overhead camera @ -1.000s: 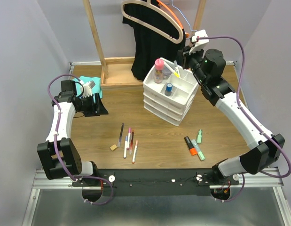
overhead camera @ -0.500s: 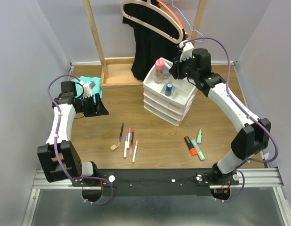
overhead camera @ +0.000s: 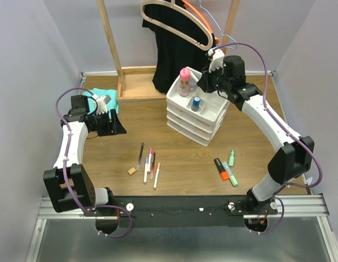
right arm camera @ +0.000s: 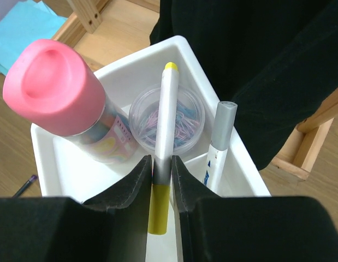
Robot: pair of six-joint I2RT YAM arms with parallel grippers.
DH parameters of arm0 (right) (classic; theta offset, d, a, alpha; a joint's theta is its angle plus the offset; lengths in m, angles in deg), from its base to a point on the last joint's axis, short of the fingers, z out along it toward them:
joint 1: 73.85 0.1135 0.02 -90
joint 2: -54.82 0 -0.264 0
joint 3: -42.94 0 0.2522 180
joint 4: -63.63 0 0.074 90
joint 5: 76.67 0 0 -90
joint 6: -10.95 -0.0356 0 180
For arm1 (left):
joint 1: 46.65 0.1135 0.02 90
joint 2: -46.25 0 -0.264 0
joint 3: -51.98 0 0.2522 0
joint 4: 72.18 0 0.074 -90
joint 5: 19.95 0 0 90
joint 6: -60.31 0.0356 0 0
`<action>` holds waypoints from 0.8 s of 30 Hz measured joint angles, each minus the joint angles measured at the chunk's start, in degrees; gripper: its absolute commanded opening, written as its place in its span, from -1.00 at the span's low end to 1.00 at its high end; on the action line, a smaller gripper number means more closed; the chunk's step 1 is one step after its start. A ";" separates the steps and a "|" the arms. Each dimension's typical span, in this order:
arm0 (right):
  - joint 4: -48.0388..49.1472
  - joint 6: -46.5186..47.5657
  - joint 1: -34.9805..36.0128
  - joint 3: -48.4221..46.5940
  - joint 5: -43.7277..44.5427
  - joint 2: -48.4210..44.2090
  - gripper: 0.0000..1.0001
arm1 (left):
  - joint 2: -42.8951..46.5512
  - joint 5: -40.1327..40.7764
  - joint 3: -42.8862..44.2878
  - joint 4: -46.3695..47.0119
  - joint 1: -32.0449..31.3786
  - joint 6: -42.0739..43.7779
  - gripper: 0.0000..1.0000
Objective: Sort the stationery into containers
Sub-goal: Place the pen in the storage box.
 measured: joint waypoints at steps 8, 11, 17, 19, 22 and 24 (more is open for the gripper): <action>-0.20 -0.09 -0.26 0.00 -0.02 0.00 -0.38 | -0.13 -0.59 0.00 0.04 0.00 -0.22 0.36; -0.52 -0.09 -0.33 0.00 0.15 0.00 -0.38 | -0.22 -0.85 0.00 0.04 0.00 -0.22 0.36; -1.09 0.22 -0.37 0.00 0.70 0.00 -0.75 | -0.22 -1.11 0.00 0.09 0.00 -0.24 0.36; -1.11 0.35 -0.37 0.00 0.70 0.00 -0.83 | -0.22 -1.25 0.00 0.24 0.00 -0.24 0.36; -1.51 1.03 -0.37 0.00 0.72 -0.31 -0.91 | -0.22 -1.38 0.00 0.44 0.00 -0.26 0.36; -2.47 1.81 -0.37 -0.02 0.72 -1.05 -0.95 | -0.24 -1.53 0.00 0.44 -0.02 -0.26 0.36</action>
